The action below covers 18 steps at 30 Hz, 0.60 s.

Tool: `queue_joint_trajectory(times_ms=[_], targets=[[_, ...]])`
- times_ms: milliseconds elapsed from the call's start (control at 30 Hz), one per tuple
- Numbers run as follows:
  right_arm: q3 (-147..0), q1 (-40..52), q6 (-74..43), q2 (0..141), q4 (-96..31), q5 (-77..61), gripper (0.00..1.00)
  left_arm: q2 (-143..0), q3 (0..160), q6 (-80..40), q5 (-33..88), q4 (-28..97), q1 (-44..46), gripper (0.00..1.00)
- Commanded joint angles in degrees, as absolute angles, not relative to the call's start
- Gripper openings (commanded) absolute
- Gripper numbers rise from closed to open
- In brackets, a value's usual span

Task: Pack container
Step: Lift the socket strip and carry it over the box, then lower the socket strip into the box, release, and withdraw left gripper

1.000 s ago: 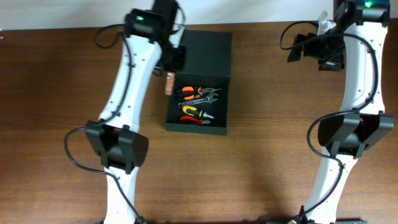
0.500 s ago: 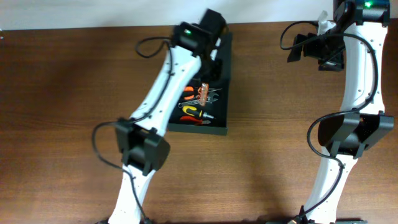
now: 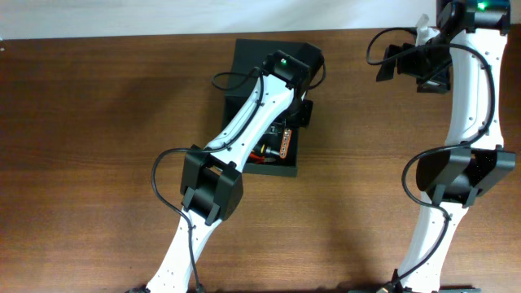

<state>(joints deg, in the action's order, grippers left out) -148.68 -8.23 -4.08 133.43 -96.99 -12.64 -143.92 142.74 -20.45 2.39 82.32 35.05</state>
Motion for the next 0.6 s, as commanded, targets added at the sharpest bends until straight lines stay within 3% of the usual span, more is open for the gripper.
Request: queue_joint_trajectory(times_ms=[0,567], targets=[[-148.4,-8.3,-3.9,131.3,-97.1,-13.3,0.99,-143.9,143.5,-24.7,2.8,82.1,35.6,0.02],[-148.4,-8.3,-3.9,131.3,-96.9,-13.3,0.99,-148.5,143.5,-26.3,3.5,81.8,36.7,0.02]])
